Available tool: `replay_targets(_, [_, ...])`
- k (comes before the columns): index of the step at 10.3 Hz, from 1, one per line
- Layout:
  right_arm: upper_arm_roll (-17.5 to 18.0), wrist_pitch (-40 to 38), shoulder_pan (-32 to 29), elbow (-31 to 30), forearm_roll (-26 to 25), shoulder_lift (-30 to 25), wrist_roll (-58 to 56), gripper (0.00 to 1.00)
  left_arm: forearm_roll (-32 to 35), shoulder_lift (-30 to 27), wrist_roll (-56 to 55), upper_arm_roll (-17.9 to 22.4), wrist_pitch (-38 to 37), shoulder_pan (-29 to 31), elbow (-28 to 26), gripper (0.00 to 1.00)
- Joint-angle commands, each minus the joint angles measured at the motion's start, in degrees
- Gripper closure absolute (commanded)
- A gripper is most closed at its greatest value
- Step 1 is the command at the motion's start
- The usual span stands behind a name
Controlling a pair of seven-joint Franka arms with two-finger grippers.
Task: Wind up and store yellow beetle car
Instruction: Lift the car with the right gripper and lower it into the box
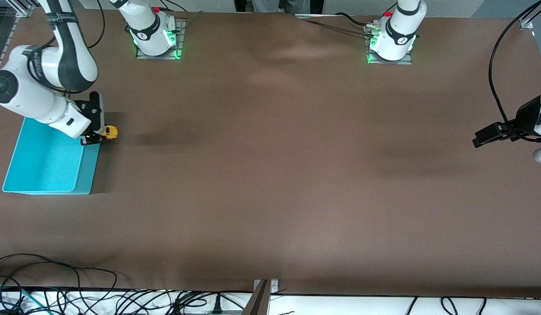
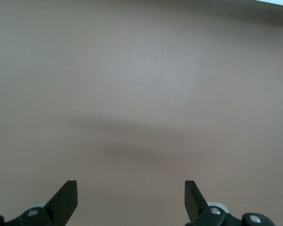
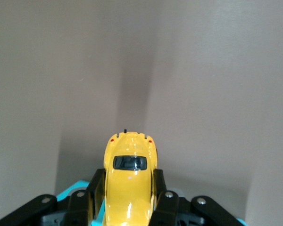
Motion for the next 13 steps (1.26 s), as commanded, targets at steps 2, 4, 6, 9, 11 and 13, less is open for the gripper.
replay_targets(2, [1.8, -4.8, -9.2, 2.4, 0.9, -0.5, -19.6, 1.00, 0.7, -0.1, 0.8, 0.3, 0.3, 0.0, 0.2, 0.00])
replay_targets(4, [1.8, -5.6, -13.7, 3.1, 1.4, -0.1, -29.8, 1.00, 0.7, 0.0, 0.9, 0.3, 0.3, 0.0, 0.1, 0.00])
replay_targets(6, [1.8, -5.5, -17.3, 5.0, 1.1, 3.0, -40.1, 1.00, 0.8, 0.0, 1.5, 0.4, 0.3, 0.1, 0.0, 0.00])
replay_targets(9, [1.9, -3.5, -21.2, 6.6, -4.6, 6.2, -47.1, 1.00, 0.6, 0.4, 1.5, 0.3, 0.3, 0.7, 0.0, 0.00])
replay_targets(11, [1.9, -0.9, -22.9, 6.6, -7.5, 8.8, -49.0, 1.00, 0.6, 0.4, 1.6, 0.3, 0.3, 0.6, 0.0, 0.00])
replay_targets(13, [1.9, 1.1, -25.3, 8.7, -10.1, 14.3, -50.3, 0.99, 0.6, 0.5, 1.6, 0.3, 0.3, 0.7, 0.0, 0.00])
